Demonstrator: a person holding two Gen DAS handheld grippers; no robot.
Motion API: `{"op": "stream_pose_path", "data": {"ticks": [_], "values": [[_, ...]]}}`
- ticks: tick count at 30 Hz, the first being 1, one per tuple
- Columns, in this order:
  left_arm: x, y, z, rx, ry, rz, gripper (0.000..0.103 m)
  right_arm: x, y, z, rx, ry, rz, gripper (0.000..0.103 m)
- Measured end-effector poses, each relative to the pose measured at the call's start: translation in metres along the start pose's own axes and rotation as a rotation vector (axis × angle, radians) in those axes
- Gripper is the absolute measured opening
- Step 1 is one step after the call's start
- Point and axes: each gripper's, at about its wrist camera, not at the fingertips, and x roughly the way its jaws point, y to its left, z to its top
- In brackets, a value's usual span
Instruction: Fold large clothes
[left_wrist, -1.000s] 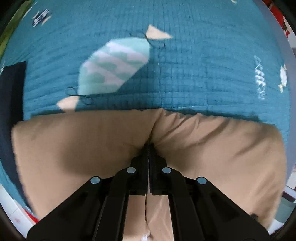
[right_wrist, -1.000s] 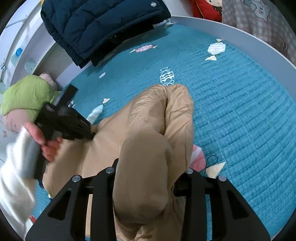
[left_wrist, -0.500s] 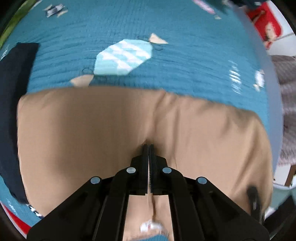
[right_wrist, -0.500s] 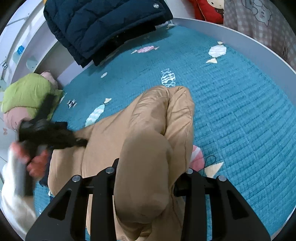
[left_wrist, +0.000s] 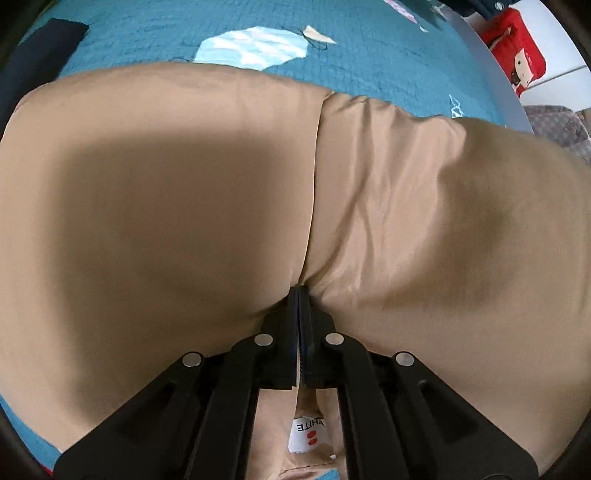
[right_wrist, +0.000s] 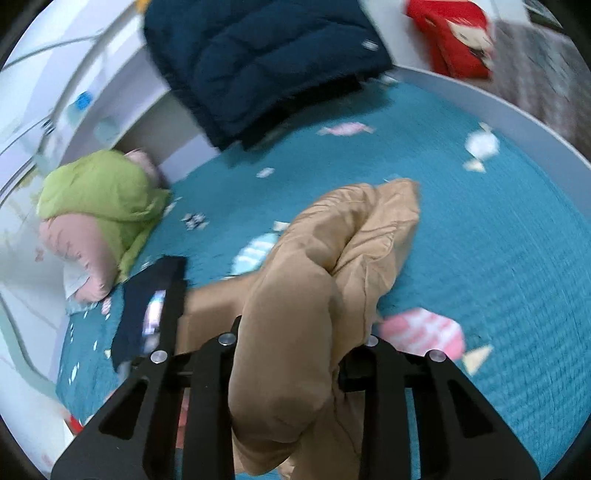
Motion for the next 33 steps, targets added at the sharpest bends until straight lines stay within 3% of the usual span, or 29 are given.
{"op": "stream_pose_path", "data": {"ticks": [7,12,19,28,31,33], "values": [[-0.02,-0.005,-0.011,0.029,-0.006,-0.004,0.002,0.007,0.071,0.011,-0.151,0.022,0.038,0.026],[-0.075,0.024,-0.035,-0.008,-0.056,0.031,0.002,0.023,0.119,0.005,-0.283,0.072,0.045,0.026],[-0.117,0.077,-0.052,-0.122,-0.166,0.155,0.003,0.057,0.169,-0.016,-0.425,0.172,0.084,0.026],[-0.128,0.157,-0.065,-0.343,-0.191,0.223,0.003,0.142,0.223,-0.062,-0.525,0.361,0.138,0.029],[-0.14,0.172,-0.071,-0.37,-0.211,0.237,0.003,0.169,0.23,-0.076,-0.474,0.444,0.199,0.036],[-0.144,0.178,-0.072,-0.376,-0.224,0.275,0.003,0.181,0.232,-0.082,-0.418,0.49,0.277,0.053]]}}
